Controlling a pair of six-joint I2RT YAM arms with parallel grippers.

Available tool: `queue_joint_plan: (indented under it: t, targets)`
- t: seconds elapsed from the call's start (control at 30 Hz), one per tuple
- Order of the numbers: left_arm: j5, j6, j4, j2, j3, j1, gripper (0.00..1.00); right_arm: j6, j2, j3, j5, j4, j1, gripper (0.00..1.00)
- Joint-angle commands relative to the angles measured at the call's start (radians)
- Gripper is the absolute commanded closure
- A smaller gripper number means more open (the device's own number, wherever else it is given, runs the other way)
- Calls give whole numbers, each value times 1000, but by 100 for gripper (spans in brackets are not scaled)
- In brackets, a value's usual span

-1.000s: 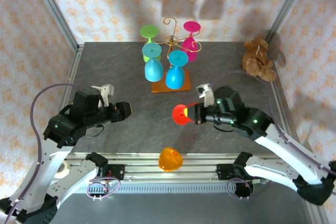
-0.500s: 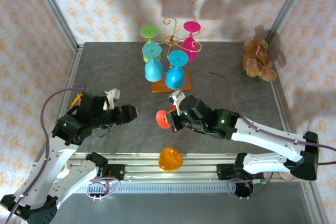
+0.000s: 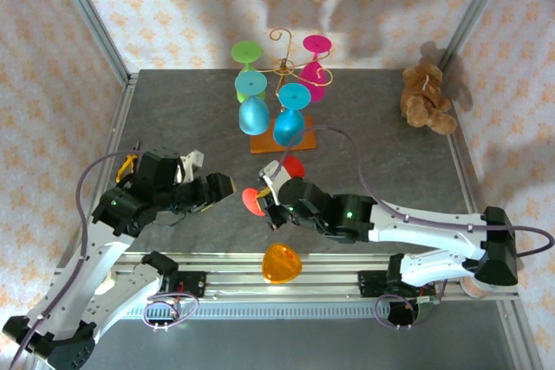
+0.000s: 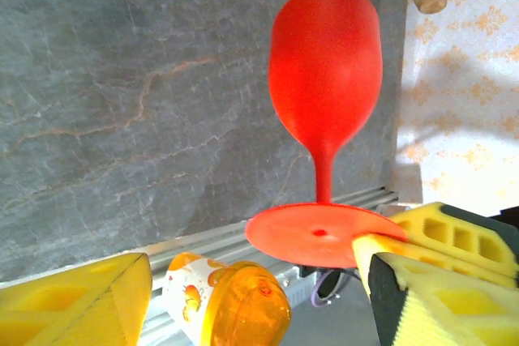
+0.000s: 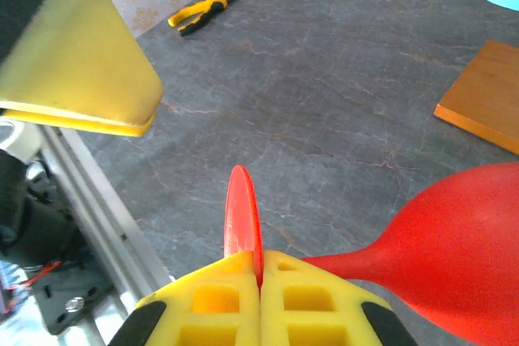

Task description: Take the wine glass off the wine glass rack

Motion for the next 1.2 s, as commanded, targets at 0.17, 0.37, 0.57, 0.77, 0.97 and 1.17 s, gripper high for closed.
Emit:
queue_joint_plan:
  t: [0.17,0.37,0.57,0.77,0.97,1.17]
  targets:
    - [97,-148,113,-5,-69,-7,27,-95,101,-4,189,104,73,100]
    - [113,-174,131,28,-62,-7,32,-130,115,-4,222,134,92,100]
    - [126,-209,164,53,-48,-7,36,-188,123,9,318,152,124,100]
    - [128,-224,173,78,-30,-7,40,-228,127,10,355,176,129,100]
    - [132,-247,214,88,-34,-7,44,-273,150,24,396,178,132,100]
    - [141,-243,224,116,-15,-7,49,-292,163,32,402,201,142,100]
